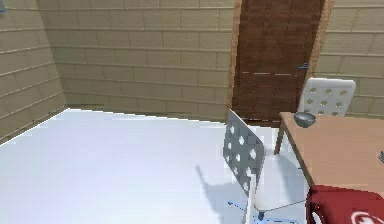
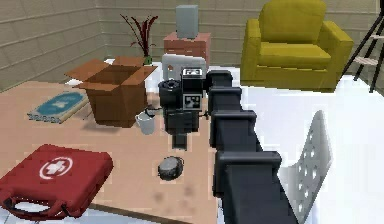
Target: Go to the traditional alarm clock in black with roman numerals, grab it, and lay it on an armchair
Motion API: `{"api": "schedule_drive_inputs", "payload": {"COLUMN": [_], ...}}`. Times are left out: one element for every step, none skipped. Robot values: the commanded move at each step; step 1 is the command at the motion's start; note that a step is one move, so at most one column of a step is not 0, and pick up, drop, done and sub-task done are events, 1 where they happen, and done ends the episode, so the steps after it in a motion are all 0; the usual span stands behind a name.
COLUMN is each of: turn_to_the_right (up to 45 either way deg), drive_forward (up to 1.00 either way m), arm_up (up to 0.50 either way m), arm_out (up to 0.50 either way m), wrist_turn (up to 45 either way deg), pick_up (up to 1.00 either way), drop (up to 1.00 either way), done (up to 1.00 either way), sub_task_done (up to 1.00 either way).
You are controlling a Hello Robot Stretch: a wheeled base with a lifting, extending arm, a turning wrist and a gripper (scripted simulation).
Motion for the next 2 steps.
{"api": "schedule_drive_inputs", "payload": {"turn_to_the_right": [0.0,0.0], "drive_forward": [0.00,0.00], "arm_up": [-0.30,0.00], "arm_out": [0.00,0.00], "wrist_turn": [0.0,0.0], "pick_up": [0.00,1.00], "drop": [0.00,0.00], "done": [0.00,0.00], "sub_task_done": [0.00,0.00]}}
